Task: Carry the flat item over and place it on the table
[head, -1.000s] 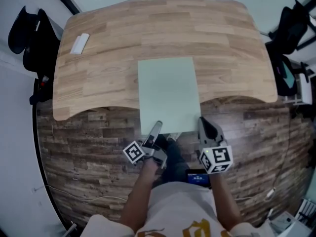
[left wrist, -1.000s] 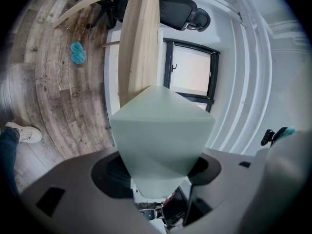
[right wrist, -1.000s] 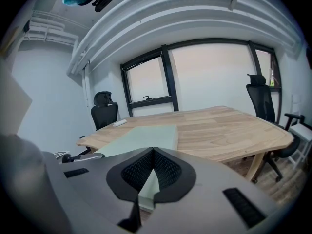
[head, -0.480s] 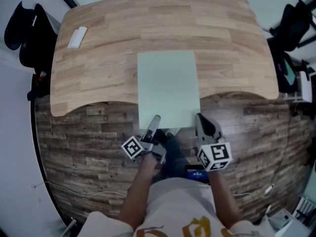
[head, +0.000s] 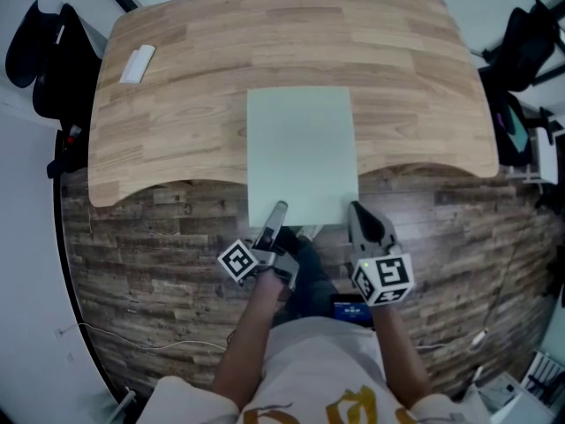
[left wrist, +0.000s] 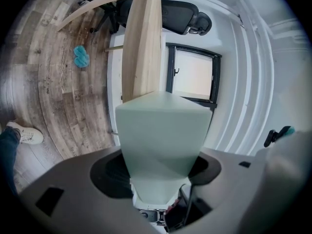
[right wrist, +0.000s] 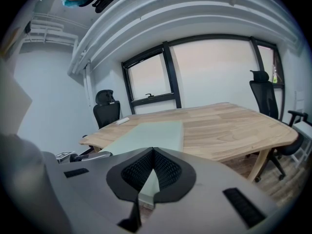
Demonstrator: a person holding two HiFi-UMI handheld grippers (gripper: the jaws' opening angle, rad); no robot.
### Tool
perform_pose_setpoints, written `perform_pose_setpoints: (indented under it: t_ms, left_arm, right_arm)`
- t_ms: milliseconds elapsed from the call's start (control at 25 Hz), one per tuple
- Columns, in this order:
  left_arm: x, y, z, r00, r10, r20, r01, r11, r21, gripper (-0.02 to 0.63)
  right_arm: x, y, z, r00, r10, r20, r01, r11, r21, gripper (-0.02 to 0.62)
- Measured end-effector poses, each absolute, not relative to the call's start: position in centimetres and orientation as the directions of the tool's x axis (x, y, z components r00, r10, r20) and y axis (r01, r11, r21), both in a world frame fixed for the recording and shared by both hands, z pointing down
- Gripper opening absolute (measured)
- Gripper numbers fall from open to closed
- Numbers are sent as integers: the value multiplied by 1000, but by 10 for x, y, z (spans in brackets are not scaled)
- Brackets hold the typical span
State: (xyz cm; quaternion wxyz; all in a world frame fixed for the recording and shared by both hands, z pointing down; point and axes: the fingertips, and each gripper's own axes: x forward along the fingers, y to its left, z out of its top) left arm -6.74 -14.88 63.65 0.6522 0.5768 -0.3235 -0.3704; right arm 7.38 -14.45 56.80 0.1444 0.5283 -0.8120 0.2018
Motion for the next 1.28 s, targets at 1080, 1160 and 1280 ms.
perform_pose_setpoints:
  t_ms: [1080, 1160, 1280]
  left_arm:
    - [-71, -153, 647, 456, -887, 74, 64, 116, 991, 293]
    - [-72, -153, 647, 452, -888, 83, 61, 124, 990, 295]
    - [-71, -152, 648, 451, -887, 98, 49, 134, 990, 303]
  right_arm:
    - [78, -144, 571, -410, -796, 445, -912, 362, -192, -2]
    - [77, -144, 570, -411, -796, 444, -912, 363, -191, -2]
    - [77, -144, 569, -411, -797, 443, -912, 363, -191, -2]
